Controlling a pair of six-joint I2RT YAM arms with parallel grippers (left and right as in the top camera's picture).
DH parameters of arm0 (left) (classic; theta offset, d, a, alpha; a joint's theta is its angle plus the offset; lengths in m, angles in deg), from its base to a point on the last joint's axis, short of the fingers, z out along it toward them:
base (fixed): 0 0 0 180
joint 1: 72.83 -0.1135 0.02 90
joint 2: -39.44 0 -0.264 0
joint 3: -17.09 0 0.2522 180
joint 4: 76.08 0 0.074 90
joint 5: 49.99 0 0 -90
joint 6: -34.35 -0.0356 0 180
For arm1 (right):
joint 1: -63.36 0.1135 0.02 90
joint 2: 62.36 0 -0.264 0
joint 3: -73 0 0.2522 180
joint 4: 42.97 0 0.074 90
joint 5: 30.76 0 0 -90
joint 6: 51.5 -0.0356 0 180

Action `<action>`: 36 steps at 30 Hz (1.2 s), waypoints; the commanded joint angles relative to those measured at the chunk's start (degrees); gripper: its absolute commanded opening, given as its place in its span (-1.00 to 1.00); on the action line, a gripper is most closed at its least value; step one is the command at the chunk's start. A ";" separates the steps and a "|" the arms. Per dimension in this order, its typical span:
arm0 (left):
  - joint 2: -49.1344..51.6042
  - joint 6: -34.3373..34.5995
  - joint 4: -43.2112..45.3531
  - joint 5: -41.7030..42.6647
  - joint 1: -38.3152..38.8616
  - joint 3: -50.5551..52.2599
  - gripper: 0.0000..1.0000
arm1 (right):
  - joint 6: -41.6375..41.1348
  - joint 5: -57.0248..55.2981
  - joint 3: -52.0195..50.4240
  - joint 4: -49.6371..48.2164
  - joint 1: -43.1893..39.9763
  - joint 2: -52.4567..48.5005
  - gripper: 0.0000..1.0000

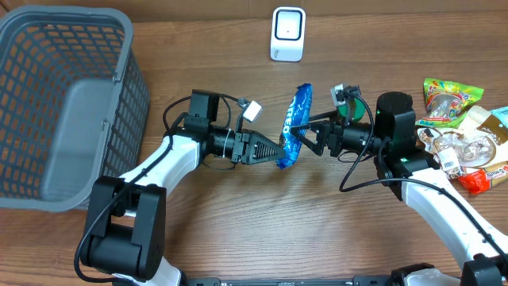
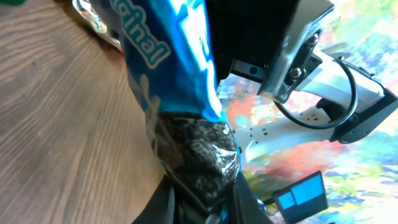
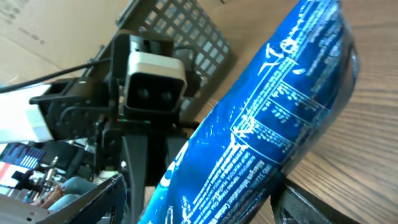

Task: Scan the item barcode
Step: 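Close the right gripper on the pack's right end beside the left gripper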

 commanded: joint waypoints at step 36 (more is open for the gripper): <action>-5.40 1.92 1.77 2.12 2.45 -0.13 -0.92 | -2.91 7.85 -0.07 -2.69 -3.87 -1.33 -0.75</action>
